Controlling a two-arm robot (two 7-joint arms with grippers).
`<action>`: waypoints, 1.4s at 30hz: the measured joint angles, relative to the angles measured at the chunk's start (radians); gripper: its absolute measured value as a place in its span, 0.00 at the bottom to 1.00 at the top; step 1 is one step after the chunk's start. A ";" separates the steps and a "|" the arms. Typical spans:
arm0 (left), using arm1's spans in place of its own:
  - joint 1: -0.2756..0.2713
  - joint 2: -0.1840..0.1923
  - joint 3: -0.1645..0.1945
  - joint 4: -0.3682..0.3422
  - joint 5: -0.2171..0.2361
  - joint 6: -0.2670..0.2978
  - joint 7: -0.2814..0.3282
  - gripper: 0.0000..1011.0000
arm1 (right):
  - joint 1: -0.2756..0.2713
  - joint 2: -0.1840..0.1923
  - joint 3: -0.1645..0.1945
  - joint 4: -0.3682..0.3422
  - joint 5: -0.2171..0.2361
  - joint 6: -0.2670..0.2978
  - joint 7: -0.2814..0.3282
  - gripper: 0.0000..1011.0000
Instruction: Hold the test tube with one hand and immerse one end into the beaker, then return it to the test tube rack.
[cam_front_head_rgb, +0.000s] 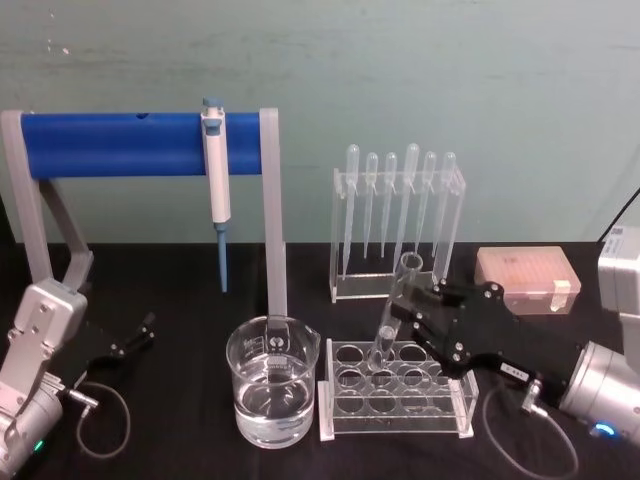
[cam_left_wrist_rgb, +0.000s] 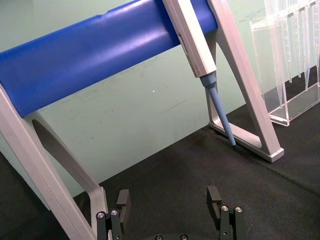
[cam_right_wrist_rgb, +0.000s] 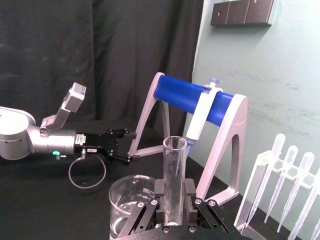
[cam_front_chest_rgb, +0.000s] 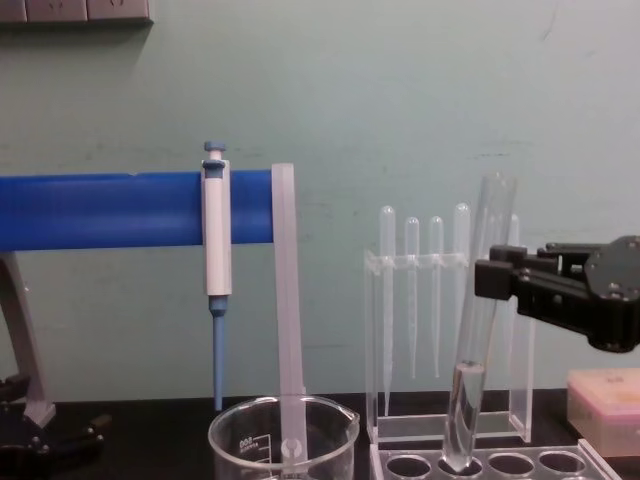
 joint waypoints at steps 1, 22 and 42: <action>0.000 0.000 0.000 0.000 0.000 0.000 0.000 0.99 | -0.002 0.000 0.000 0.000 0.000 0.000 0.000 0.24; 0.000 0.000 0.000 0.000 0.000 0.000 0.000 0.99 | -0.026 0.000 0.001 0.015 -0.008 0.005 -0.009 0.24; 0.000 0.000 0.000 0.000 0.000 0.000 0.000 0.99 | -0.031 -0.017 0.005 0.058 -0.015 -0.021 -0.006 0.24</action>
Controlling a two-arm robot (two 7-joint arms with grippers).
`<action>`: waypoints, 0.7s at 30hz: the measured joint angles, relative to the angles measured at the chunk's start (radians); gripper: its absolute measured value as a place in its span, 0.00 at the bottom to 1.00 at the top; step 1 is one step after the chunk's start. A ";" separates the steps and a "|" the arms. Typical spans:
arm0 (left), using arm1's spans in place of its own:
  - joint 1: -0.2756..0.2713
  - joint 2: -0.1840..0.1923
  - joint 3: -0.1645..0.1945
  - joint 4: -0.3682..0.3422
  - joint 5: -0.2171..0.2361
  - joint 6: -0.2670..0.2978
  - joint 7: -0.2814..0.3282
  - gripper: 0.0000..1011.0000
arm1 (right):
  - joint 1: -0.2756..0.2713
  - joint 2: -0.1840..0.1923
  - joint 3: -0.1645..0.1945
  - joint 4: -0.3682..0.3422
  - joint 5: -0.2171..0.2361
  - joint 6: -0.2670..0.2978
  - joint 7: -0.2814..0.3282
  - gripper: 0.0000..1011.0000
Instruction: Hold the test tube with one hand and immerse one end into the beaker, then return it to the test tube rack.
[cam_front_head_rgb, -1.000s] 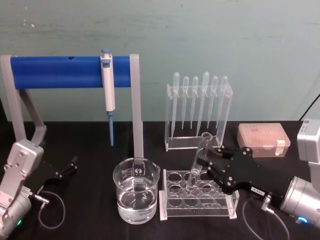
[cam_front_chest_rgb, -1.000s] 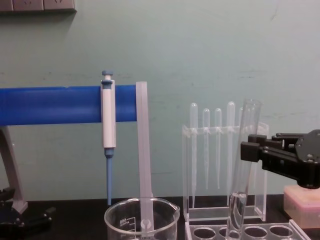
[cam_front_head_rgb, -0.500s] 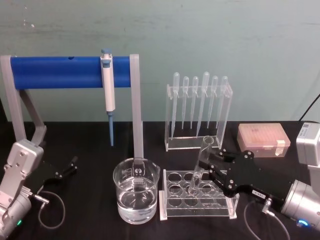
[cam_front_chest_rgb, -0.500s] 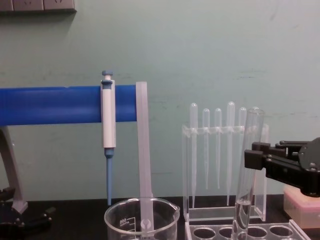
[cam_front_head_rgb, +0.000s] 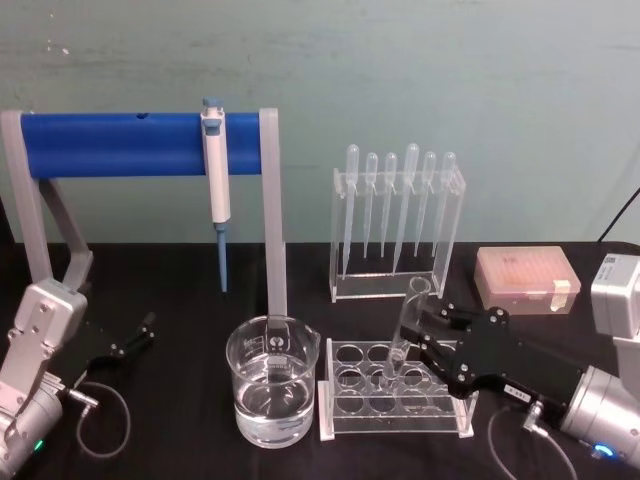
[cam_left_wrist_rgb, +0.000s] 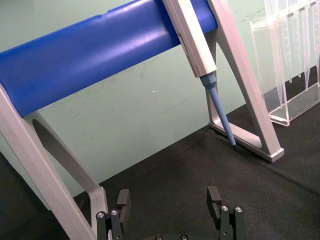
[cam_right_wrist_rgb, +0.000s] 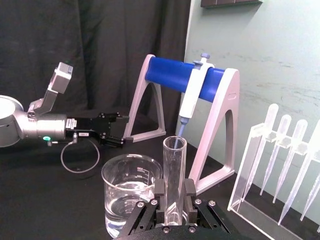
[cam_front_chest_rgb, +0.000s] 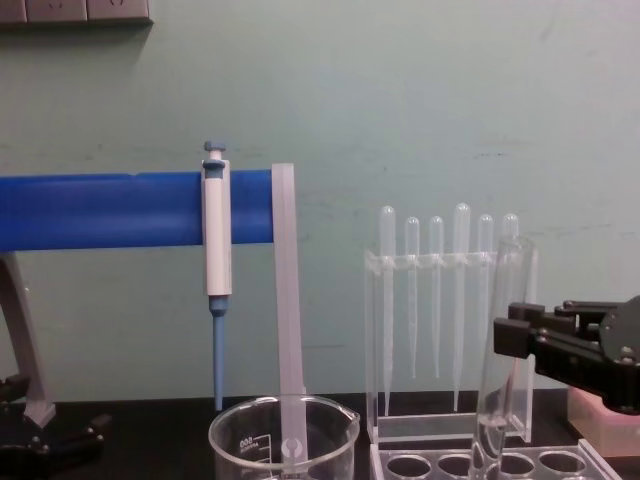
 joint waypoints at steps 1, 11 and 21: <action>0.000 0.000 0.000 0.000 0.000 0.000 0.000 0.99 | 0.001 -0.001 -0.001 0.005 -0.002 -0.001 0.001 0.24; 0.000 0.000 0.000 0.000 0.000 0.000 0.000 0.99 | 0.007 -0.011 -0.009 0.043 -0.010 -0.015 0.014 0.24; 0.000 0.000 0.000 0.000 0.000 0.000 0.000 0.99 | 0.018 -0.025 -0.019 0.082 -0.023 -0.033 0.023 0.24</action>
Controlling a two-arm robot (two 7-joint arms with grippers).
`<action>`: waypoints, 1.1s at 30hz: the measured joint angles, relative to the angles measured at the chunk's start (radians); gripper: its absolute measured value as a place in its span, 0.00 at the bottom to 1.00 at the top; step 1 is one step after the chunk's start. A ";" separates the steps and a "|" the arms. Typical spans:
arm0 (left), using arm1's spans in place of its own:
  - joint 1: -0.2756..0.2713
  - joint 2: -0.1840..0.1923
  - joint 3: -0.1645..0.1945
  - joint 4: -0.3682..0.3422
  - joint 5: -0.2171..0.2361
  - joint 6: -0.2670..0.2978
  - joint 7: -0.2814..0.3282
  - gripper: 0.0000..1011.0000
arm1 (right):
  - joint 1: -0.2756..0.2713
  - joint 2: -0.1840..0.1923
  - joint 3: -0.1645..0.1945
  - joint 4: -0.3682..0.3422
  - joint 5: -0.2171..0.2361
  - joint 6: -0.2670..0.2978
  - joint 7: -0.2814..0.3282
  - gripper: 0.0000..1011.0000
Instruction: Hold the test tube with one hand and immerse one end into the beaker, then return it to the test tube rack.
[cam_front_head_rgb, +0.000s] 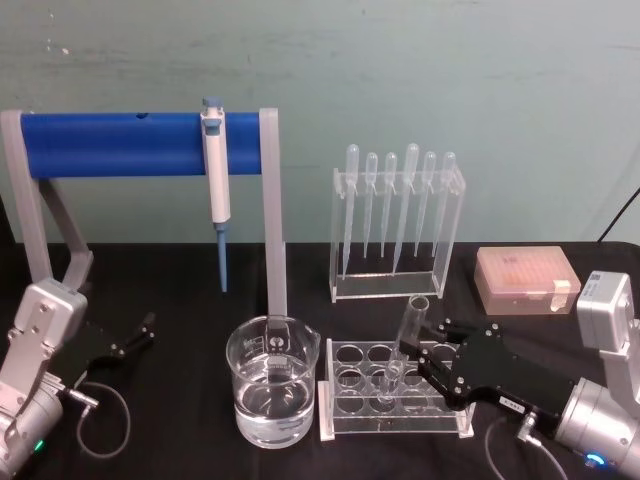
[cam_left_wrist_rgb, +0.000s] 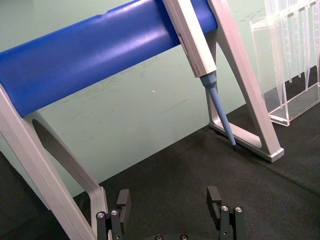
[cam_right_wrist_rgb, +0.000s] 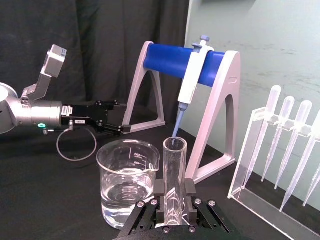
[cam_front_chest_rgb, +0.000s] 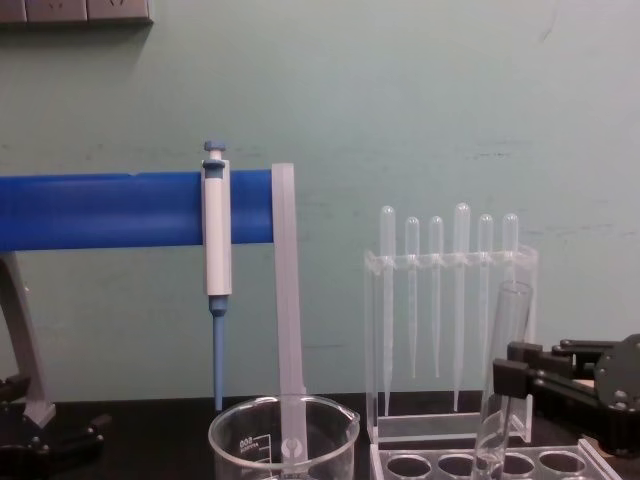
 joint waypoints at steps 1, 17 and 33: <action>0.000 0.000 0.000 0.000 0.000 0.000 0.000 0.99 | 0.001 -0.001 -0.001 0.001 -0.001 -0.001 0.000 0.24; 0.000 0.000 0.000 0.000 0.000 0.000 0.000 0.99 | 0.015 -0.018 -0.023 0.031 -0.024 -0.004 0.008 0.24; 0.000 0.000 0.000 0.000 0.000 0.000 0.000 0.99 | 0.015 -0.017 -0.023 0.033 -0.027 0.000 0.007 0.26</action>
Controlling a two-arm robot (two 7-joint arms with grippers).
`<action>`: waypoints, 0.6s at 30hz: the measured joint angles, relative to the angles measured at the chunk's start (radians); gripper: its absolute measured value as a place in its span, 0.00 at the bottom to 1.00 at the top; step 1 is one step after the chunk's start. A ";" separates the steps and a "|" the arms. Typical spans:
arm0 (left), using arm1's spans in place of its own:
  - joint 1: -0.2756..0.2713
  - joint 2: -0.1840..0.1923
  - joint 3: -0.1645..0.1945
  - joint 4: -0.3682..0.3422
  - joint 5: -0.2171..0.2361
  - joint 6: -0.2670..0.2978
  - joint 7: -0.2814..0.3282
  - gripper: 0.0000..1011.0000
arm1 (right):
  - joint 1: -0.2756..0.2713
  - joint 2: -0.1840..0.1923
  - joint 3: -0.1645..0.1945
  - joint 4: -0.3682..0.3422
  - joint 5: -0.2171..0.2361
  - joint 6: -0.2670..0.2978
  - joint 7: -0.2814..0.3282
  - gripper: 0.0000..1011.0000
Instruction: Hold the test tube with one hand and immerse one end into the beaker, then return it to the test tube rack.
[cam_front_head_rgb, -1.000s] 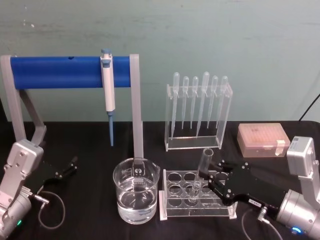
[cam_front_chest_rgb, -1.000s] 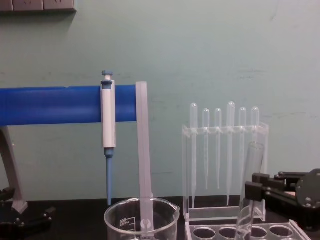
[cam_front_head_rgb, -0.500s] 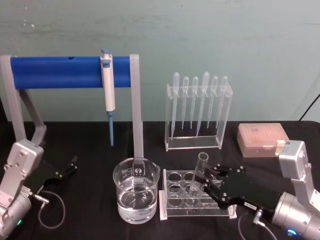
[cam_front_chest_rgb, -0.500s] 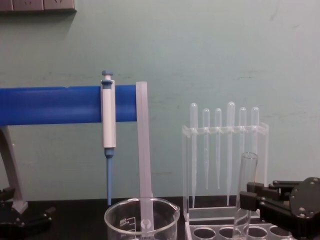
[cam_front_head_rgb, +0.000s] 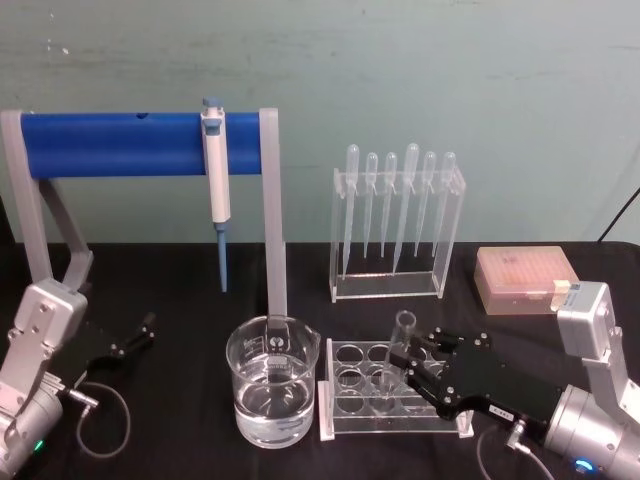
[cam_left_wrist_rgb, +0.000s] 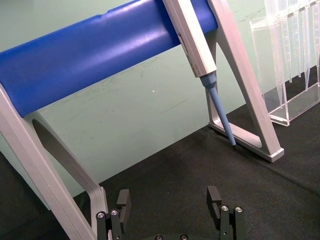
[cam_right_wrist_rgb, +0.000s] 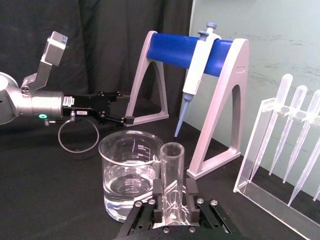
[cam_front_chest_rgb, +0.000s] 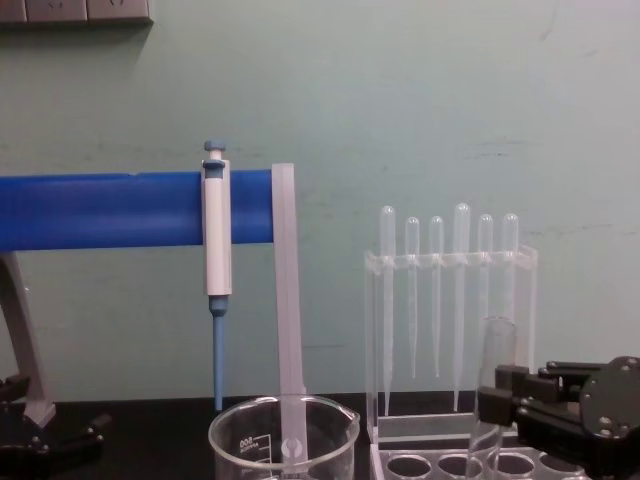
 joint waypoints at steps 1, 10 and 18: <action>0.000 0.000 0.000 0.000 0.000 0.000 0.000 0.99 | 0.000 0.000 0.000 0.000 0.000 0.000 0.000 0.30; 0.000 0.000 0.000 0.000 0.000 0.000 0.000 0.99 | 0.000 0.000 0.000 -0.001 0.000 0.001 -0.001 0.57; 0.000 0.000 0.000 0.000 0.000 0.000 0.000 0.99 | 0.000 0.000 0.000 -0.001 0.001 0.001 -0.002 0.83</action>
